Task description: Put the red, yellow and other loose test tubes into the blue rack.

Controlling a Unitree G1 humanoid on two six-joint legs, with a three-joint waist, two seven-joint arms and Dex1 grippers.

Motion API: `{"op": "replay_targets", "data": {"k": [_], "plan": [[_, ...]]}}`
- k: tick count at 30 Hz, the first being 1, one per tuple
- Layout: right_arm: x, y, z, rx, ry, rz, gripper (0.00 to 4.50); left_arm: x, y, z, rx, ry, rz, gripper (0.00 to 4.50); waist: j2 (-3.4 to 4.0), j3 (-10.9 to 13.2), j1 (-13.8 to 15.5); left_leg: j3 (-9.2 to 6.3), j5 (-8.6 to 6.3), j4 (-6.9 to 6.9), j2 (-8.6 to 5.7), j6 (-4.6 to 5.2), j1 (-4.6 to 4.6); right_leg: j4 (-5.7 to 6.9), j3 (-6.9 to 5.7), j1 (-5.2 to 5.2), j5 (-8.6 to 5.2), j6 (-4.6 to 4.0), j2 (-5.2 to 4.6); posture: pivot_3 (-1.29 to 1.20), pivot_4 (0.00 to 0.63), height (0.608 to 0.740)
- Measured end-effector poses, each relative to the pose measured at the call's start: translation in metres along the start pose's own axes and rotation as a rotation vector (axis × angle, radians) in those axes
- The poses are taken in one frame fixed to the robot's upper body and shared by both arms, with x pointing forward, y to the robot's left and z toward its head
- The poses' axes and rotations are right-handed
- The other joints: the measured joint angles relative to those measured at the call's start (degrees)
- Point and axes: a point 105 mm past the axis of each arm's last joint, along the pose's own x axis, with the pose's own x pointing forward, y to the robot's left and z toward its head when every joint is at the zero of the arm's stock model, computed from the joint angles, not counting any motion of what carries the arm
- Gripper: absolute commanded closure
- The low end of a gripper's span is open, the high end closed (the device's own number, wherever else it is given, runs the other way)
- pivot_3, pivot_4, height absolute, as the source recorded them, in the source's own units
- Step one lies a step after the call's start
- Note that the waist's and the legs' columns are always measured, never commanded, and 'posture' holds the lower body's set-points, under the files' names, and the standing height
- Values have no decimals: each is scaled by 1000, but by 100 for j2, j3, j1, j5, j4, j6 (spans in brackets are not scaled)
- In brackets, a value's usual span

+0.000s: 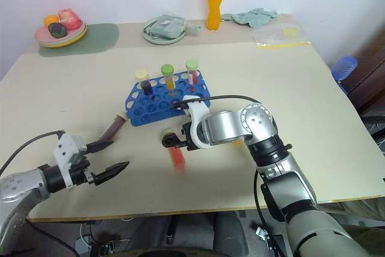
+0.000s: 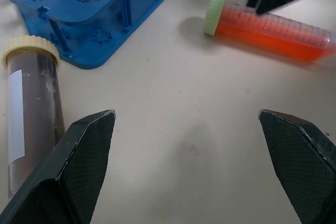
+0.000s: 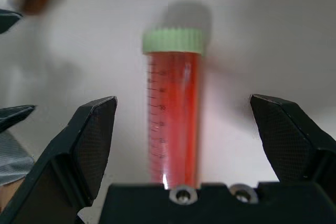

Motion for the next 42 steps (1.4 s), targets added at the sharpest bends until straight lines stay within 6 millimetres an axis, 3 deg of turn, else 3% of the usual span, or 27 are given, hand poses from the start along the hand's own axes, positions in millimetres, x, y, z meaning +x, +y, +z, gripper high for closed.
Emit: {"op": "replay_targets", "data": {"k": [7, 11, 15, 30, 34, 37, 40, 42], "plan": [[2, 2, 0, -29, 24, -9, 43, 1, 0, 0, 6, -7, -7, 0, -1, -2, -52, -2, 0, 0, 1, 0, 1, 0, -1, 2, 0, 0, 2, 0, 150, 740], [4, 0, 0, -22, 42, -27, 1248, 1, 1, -1, 3, -7, -9, 0, 0, -2, -97, -3, 0, -2, 1, 0, 2, 0, -1, 2, 0, 0, 2, 0, 150, 740], [7, -3, -3, -15, 66, -36, 3261, 2, -1, -1, -3, -12, -10, 0, 1, -2, -113, -4, 0, -4, 2, 0, 1, 2, -1, -2, 0, 0, 4, 0, 150, 740], [-1, 7, 6, -32, 18, 41, 3261, 1, -2, -6, -14, -2, 0, 0, 7, 2, -108, -4, 0, -3, 2, 0, -5, 2, -1, -6, 0, 0, 4, 0, 150, 740], [-54, 31, 55, -156, -335, 147, 3261, 0, 2, -3, -15, -17, 29, 0, 14, 6, -99, -5, 0, 7, 0, 1, -32, 9, -5, -30, 1, 4, 5, 0, 150, 740], [-91, 31, 78, -309, -630, 116, 3261, 0, 5, 0, -25, -45, 53, 0, 10, 3, -75, -1, -1, 10, -3, 2, -34, 5, -12, -28, 1, 5, 5, 0, 150, 740], [-103, 20, 80, -431, -816, 61, 3261, 4, 4, 4, -57, -87, 60, 0, 7, 2, -80, 5, -1, 16, -4, 2, -36, 8, -13, -28, 1, 6, 6, 0, 150, 740], [-98, 7, 78, -494, -925, -12, 3261, 11, 1, 12, -73, -130, 49, 0, 5, 1, -81, 11, 0, 19, -4, 1, -35, 11, -13, -28, 1, 6, 6, 0, 150, 740]]}}
